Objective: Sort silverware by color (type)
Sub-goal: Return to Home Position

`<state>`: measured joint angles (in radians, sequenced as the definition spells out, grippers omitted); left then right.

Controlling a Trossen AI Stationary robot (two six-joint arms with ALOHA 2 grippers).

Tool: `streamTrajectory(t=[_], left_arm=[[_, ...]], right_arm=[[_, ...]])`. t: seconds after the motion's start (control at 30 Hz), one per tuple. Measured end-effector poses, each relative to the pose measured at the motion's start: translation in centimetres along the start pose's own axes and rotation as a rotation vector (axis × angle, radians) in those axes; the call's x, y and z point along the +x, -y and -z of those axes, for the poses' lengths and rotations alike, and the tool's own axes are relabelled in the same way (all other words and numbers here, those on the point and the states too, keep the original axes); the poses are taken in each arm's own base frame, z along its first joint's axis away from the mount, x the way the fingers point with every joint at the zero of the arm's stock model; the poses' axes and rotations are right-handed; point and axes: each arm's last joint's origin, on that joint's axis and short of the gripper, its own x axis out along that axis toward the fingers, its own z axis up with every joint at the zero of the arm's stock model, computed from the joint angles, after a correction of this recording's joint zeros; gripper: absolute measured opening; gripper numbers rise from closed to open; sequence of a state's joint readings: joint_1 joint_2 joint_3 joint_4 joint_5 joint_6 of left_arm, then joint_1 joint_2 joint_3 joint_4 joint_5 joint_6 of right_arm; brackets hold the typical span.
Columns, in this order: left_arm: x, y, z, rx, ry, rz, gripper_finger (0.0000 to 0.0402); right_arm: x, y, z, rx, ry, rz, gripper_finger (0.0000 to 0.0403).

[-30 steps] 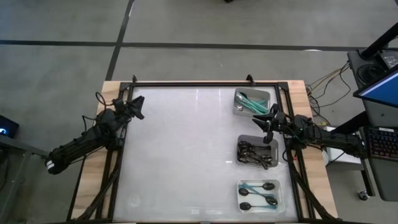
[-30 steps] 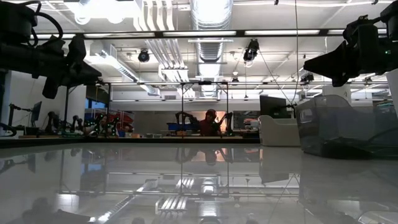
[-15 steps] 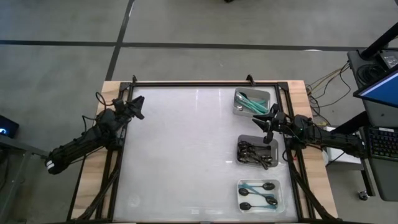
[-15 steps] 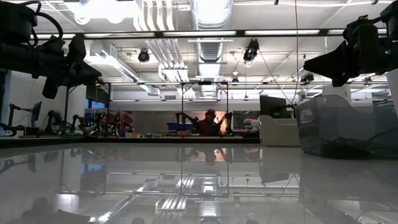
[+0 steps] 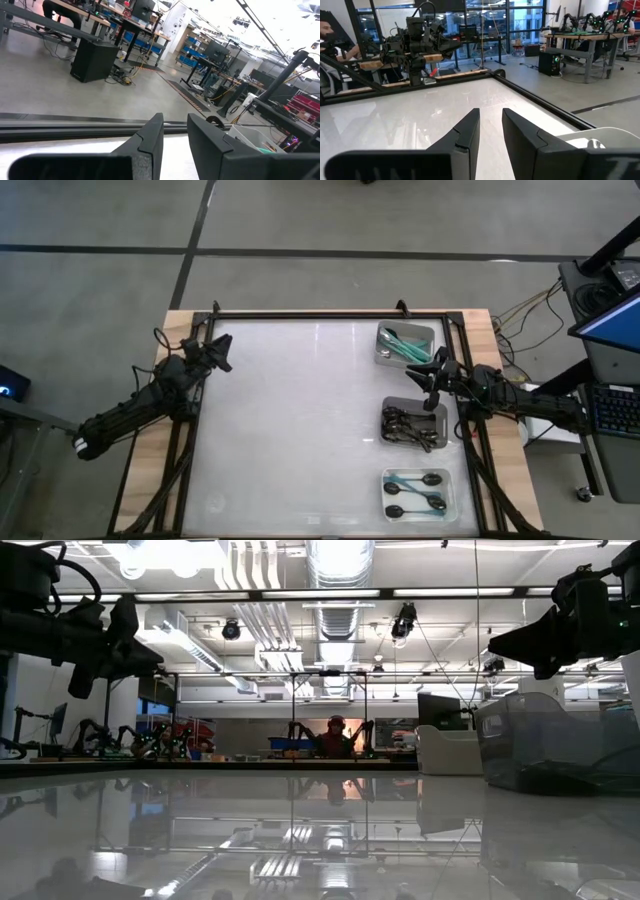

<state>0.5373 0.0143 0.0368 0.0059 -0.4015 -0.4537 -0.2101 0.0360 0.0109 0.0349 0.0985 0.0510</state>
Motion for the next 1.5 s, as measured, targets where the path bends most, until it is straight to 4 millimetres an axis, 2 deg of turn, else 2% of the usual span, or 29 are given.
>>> streamTrajectory(t=[1.5], left_arm=[[0.0, 0.0, 0.0, 0.0, 0.0, 0.0, 0.0071]], right_arm=[[0.0, 0.0, 0.0, 0.0, 0.0, 0.0, 0.0086]])
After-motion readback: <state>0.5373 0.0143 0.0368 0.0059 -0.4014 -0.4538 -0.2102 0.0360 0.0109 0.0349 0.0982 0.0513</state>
